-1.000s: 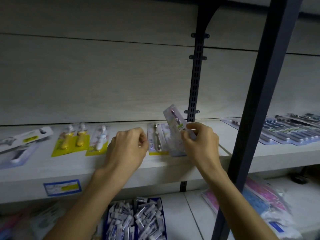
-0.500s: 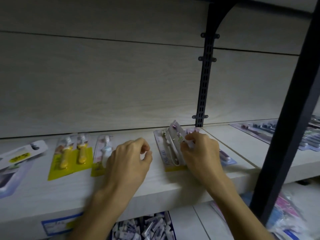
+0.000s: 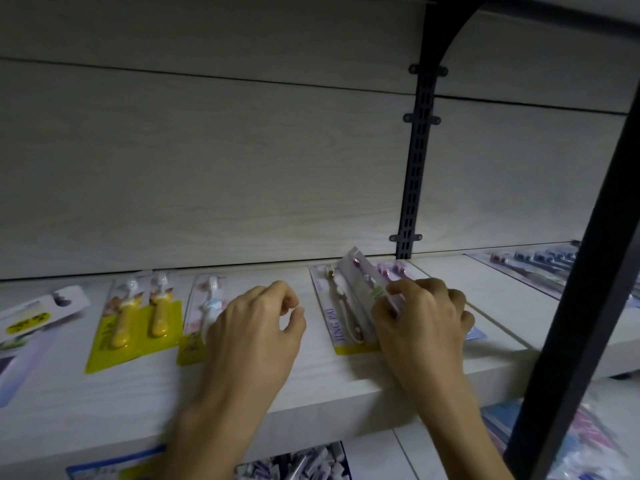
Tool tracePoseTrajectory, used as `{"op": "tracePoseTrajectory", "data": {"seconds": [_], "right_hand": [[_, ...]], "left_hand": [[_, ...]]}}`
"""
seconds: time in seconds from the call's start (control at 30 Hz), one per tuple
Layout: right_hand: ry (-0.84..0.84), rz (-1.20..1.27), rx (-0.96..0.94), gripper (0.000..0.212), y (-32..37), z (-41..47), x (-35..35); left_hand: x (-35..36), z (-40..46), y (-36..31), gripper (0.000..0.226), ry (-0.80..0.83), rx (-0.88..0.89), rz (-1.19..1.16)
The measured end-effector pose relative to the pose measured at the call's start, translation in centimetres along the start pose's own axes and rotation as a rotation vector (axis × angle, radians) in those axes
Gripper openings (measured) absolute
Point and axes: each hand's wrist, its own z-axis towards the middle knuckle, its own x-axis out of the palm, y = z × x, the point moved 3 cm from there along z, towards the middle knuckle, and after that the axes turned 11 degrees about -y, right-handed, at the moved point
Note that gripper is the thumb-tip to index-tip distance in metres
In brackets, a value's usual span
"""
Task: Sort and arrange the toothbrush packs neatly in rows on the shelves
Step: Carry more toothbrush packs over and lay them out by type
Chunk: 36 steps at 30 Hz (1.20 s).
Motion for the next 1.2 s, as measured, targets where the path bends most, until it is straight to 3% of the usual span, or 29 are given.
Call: {"op": "tracePoseTrajectory", "data": {"seconds": [0.13, 0.33, 0.7, 1.2], "right_hand": [[0.028, 0.059, 0.046, 0.042, -0.4, 0.0, 0.0], [0.006, 0.093, 0.039, 0.036, -0.1, 0.0, -0.4], [0.026, 0.108, -0.254, 0.041, 1.3, -0.9, -2.6], [-0.014, 0.319, -0.463, 0.032, 11.1, -6.3, -2.2]], "left_hand": [[-0.1, 0.0, -0.1, 0.008, -0.002, -0.016, 0.027], [-0.3, -0.3, -0.9, 0.014, -0.02, 0.012, 0.111], [-4.4, -2.7, -1.4, 0.014, -0.142, 0.154, 0.197], [-12.9, -4.4, 7.7, 0.014, -0.181, 0.062, 0.377]]}}
